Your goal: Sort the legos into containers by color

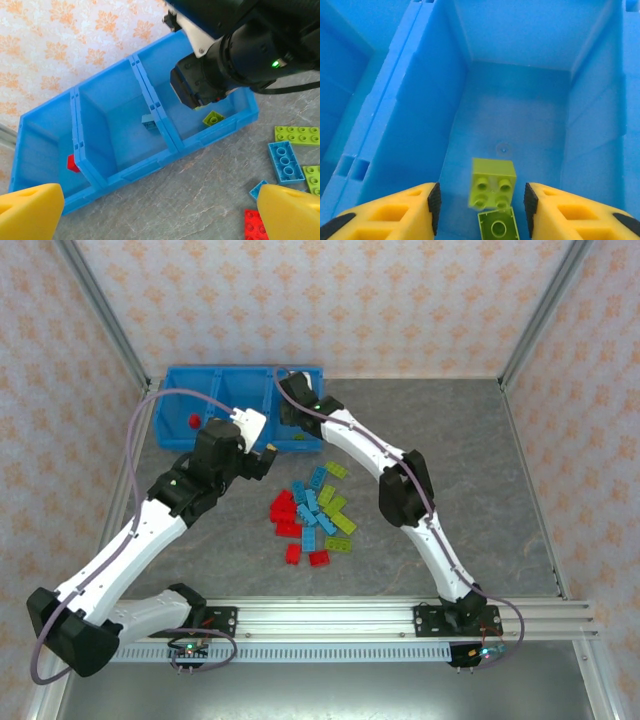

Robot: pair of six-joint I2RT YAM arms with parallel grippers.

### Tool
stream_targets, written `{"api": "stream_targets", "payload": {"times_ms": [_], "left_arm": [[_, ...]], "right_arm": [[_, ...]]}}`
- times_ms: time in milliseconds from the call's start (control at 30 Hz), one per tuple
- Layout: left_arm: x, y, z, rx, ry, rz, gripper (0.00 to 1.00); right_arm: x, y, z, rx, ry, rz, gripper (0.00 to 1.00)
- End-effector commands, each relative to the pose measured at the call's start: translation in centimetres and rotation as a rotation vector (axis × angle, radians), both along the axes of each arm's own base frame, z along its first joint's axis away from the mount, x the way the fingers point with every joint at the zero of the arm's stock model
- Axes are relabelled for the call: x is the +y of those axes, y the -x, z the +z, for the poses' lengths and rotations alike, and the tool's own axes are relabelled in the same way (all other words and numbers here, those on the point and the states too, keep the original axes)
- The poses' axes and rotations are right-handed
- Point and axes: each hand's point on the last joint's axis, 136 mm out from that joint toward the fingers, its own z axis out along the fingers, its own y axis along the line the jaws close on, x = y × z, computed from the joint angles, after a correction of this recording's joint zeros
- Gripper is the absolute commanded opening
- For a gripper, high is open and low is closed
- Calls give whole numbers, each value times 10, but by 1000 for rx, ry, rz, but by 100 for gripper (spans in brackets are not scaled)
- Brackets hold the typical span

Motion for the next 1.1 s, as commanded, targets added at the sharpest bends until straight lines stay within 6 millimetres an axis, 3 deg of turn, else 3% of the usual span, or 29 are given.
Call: {"api": "stream_targets", "payload": {"times_ms": [0,167,300,367,467,600,667,767,900,1067], "left_arm": [[10,-5,0,-23,-30,62,100],[17,-10,1,-21,-1,138,100],[21,-15,-3,73,115,287,100],[18,-15,-18,170,200,378,97],[2,-10,-53,339,329,459,86],[-34,-4,-108,545,538,516,80],[-47,-5,-133,618,587,537,77],[-60,-9,-164,706,589,556,73],[-73,-19,-192,767,554,556,69],[-73,-32,-215,781,483,590,61]], "right_arm": [[-6,10,50,-28,-36,15,50],[-31,40,94,-41,-44,21,50],[-74,84,119,-64,-43,-7,51],[-101,109,133,-101,-58,-30,56],[-145,144,132,-124,-46,-94,67],[-187,180,131,-158,-34,-138,92],[-204,189,134,-175,-22,-174,99],[-218,193,135,-174,-15,-208,100],[-220,191,127,-143,2,-218,99],[-216,187,117,-96,9,-226,99]]}}
